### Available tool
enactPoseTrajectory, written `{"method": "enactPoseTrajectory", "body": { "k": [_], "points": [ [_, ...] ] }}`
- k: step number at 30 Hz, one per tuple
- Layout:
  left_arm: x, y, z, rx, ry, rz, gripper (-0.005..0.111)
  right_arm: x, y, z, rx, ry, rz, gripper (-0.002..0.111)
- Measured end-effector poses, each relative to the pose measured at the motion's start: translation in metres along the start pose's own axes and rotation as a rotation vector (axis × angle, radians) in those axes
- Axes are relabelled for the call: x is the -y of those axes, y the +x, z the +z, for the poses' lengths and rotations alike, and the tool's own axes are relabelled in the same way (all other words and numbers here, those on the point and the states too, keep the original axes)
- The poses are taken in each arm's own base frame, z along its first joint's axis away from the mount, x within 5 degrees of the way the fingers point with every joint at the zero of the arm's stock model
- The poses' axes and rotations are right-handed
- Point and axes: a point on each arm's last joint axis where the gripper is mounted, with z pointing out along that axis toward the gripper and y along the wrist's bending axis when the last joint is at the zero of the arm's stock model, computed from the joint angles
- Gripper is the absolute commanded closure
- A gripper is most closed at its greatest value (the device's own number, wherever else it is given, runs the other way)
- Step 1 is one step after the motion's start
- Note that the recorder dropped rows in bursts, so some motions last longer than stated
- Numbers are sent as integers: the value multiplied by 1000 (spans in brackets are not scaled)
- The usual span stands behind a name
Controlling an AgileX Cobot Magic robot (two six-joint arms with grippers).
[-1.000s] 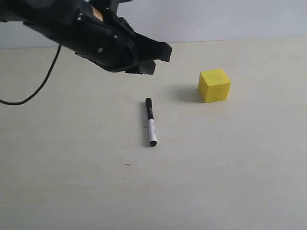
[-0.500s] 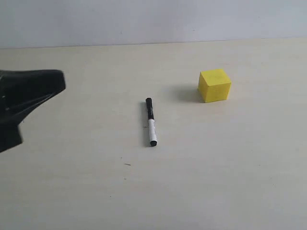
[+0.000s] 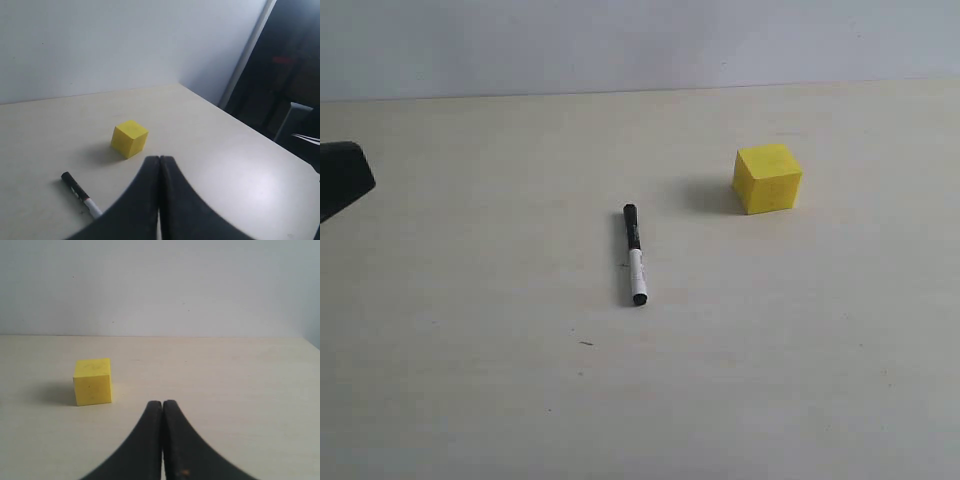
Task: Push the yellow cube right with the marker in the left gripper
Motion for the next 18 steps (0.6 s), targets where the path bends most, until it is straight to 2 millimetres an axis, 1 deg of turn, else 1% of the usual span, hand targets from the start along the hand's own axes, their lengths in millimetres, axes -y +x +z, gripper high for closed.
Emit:
{"method": "enactPoseTrajectory", "body": {
  "k": [5,10,18],
  "points": [
    [0,1,0,-4,-1,21,107,0,0,0,0,0,0,108],
    [0,1,0,-4,-1,118,107,0,0,0,0,0,0,108],
    [-1,0,0,-1,-9,186,107,0,0,0,0,0,0,108]
  ]
}}
